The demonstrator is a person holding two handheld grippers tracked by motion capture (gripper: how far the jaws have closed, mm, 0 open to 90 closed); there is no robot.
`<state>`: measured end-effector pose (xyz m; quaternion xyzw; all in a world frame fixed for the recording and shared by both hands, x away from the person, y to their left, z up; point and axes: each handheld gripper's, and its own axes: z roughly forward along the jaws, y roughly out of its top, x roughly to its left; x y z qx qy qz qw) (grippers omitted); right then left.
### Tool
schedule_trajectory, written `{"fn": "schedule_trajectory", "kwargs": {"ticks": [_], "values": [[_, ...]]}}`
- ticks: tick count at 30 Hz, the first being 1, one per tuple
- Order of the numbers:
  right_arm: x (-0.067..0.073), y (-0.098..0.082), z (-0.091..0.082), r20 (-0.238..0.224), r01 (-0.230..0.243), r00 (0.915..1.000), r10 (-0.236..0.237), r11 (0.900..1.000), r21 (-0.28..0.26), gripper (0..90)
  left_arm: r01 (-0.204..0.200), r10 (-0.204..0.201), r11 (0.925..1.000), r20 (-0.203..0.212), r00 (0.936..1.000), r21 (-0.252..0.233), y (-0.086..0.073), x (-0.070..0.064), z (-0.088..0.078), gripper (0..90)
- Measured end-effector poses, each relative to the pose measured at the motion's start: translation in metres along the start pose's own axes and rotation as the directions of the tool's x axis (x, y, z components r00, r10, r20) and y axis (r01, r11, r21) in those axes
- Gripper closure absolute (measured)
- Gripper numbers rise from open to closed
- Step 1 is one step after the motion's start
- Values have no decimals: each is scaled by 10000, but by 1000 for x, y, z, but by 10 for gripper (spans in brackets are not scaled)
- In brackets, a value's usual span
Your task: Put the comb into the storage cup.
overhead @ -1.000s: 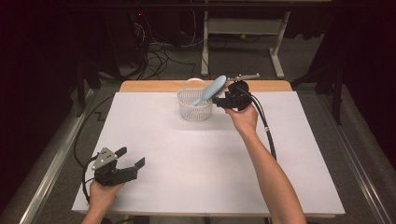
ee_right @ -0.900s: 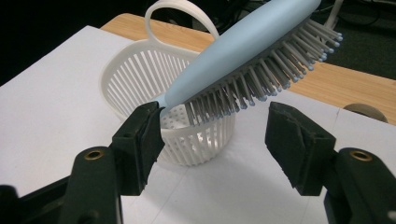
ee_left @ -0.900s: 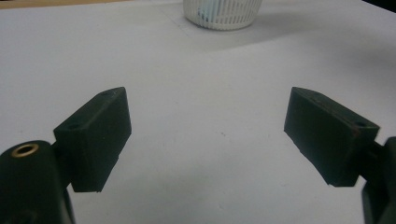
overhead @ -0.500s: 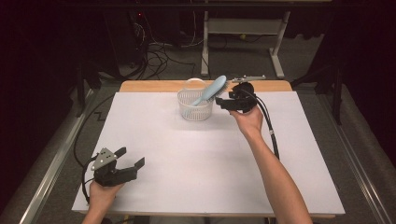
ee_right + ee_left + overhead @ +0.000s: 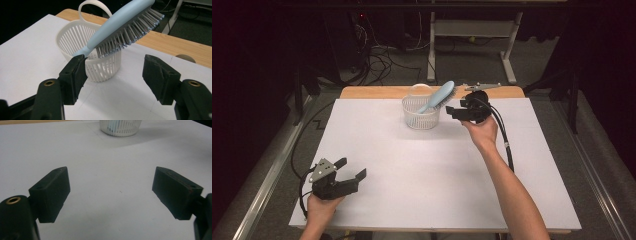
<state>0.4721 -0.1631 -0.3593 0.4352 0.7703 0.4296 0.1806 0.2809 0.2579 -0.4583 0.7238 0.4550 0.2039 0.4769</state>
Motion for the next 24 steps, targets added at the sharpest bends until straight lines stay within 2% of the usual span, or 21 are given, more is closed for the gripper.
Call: {"fn": "schedule_trajectory", "kwargs": {"ticks": [24], "values": [[-5, -16, -26, 20, 166, 9999, -165, 9993, -331, 345, 50, -50, 10000, -39, 10000, -25, 0, 2, -1, 142]]}}
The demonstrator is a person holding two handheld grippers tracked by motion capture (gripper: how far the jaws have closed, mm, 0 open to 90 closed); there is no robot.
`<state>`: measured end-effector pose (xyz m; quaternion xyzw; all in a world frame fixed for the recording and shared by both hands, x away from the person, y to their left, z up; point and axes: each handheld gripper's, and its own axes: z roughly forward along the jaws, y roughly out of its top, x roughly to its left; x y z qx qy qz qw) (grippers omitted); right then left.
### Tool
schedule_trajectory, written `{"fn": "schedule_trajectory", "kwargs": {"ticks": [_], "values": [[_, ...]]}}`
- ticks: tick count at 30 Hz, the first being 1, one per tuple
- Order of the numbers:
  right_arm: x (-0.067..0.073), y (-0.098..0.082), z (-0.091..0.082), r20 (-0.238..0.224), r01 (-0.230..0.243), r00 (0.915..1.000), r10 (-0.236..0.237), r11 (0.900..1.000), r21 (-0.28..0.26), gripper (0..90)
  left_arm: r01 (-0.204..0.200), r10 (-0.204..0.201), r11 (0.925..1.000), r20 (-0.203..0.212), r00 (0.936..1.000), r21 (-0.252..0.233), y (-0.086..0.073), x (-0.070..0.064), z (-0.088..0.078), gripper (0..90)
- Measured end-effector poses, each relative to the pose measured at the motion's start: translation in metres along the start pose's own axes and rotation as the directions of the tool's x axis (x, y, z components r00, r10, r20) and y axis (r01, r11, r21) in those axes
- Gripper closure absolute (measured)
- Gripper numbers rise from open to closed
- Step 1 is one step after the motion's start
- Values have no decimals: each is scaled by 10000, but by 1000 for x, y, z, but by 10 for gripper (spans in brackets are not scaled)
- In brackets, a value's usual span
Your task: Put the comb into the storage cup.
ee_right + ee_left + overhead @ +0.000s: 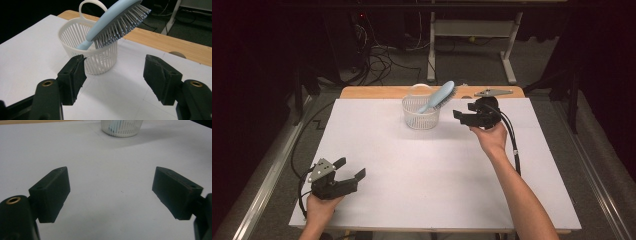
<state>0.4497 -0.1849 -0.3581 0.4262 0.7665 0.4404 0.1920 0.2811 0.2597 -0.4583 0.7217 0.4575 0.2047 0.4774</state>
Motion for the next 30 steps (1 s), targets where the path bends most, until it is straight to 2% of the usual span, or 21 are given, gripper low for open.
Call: {"fn": "schedule_trajectory", "kwargs": {"ticks": [30], "values": [[-11, -25, -37, 27, 15, 10000, -14, 9995, -331, 330, 15, -15, 10000, 2, 10000, 1, 0, -1, -1, 142]]}}
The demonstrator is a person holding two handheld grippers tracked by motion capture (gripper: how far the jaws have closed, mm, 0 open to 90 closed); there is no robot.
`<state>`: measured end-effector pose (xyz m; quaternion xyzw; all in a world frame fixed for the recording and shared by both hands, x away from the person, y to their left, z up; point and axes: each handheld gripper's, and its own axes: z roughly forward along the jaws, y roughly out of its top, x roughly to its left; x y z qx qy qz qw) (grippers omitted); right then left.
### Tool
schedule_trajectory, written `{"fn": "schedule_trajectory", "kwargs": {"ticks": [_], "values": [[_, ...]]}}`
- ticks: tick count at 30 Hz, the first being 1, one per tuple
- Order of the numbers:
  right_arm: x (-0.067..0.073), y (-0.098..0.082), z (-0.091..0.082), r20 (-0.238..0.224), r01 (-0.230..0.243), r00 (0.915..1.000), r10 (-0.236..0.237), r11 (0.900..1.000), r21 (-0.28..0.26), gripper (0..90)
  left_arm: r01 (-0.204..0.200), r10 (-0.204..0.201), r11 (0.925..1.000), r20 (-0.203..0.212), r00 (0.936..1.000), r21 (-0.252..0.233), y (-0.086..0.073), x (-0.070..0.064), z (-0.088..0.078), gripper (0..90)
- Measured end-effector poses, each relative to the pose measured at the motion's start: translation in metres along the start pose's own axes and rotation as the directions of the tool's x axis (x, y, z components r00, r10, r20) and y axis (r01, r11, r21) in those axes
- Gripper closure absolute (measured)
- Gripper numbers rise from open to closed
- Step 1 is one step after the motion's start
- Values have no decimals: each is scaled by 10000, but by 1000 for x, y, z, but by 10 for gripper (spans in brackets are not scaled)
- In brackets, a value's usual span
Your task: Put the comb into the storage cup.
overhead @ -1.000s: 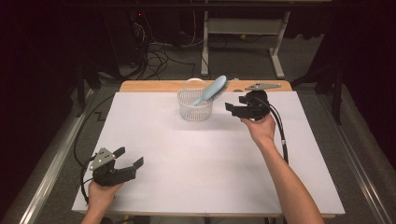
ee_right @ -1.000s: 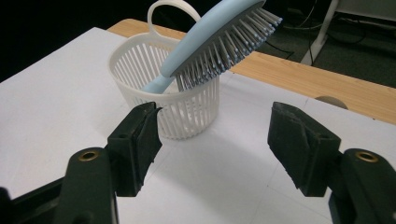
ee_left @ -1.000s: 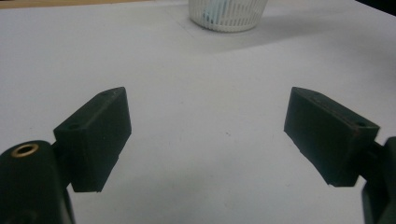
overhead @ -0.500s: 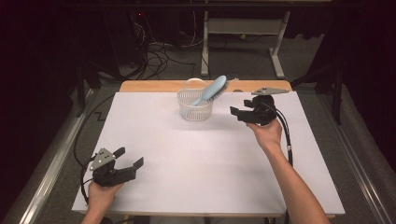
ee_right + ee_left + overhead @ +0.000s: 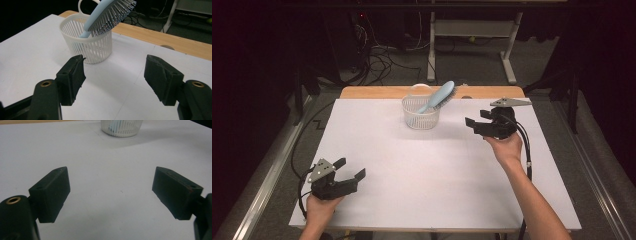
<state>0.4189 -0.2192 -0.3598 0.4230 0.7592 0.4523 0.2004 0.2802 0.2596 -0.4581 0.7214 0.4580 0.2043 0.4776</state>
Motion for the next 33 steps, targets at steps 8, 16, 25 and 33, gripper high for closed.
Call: {"fn": "schedule_trajectory", "kwargs": {"ticks": [8, 16, 25, 33], "values": [[-4, -7, -7, 11, -78, 10000, 78, 10000, 12, 323, 12, -12, 10000, -3, 10000, -15, 0, 0, -1, 143], [-6, -12, -15, -29, -65, 10000, 64, 9999, -144, 319, -6, 6, 10000, -5, 10000, -7, 0, 0, 0, 143], [-10, -18, -26, -11, -138, 9999, 138, 9994, -320, 311, -3, 3, 10000, -14, 10000, -13, 0, 0, 0, 143], [-16, -22, -32, 126, -290, 9995, 294, 9989, -358, 307, 53, -54, 10000, -60, 10000, -84, 0, 1, -3, 143]]}}
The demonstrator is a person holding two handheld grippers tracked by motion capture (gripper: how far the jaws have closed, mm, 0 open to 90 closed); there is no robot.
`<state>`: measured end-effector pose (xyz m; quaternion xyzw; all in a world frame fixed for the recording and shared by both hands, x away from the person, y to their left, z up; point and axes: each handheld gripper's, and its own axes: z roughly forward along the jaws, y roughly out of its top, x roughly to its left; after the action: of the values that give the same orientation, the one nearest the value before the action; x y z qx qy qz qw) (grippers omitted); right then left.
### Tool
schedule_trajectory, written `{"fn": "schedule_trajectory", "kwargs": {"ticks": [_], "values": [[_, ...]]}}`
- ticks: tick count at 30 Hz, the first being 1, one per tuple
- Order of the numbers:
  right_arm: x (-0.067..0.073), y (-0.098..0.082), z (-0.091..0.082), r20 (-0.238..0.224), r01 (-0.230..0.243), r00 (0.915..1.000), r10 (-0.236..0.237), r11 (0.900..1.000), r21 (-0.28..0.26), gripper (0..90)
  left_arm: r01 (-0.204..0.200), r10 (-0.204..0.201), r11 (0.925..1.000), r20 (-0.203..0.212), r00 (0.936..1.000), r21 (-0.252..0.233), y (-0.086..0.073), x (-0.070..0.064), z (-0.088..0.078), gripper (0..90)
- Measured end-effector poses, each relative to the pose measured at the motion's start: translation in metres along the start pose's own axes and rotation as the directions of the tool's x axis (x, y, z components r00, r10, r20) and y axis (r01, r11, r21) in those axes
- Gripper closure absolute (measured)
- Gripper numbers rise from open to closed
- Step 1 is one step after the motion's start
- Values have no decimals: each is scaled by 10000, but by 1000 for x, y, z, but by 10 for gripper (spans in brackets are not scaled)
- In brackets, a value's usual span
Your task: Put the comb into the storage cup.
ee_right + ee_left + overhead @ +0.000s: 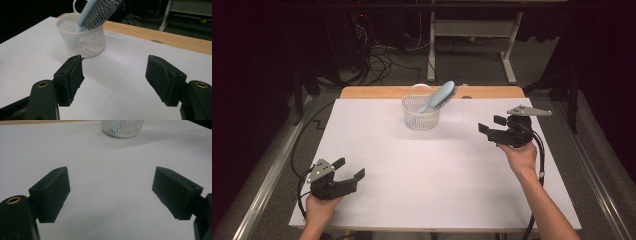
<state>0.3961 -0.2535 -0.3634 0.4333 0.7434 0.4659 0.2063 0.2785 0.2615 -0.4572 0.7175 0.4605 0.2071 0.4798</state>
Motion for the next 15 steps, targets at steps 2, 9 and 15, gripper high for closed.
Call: {"fn": "schedule_trajectory", "kwargs": {"ticks": [2, 9, 15], "values": [[-1, 0, -2, 34, 17, 10000, -17, 10000, -36, 306, 15, -15, 10000, -5, 10000, -11, 0, 0, 0, 142], [-4, -4, -7, 79, -28, 10000, 28, 10000, -88, 305, 53, -54, 10000, -17, 10000, -34, 0, 1, -1, 142], [-6, -9, -10, 76, -38, 10000, 38, 10000, -85, 303, 98, -99, 9999, -29, 9999, -42, 0, 1, -2, 143]]}}
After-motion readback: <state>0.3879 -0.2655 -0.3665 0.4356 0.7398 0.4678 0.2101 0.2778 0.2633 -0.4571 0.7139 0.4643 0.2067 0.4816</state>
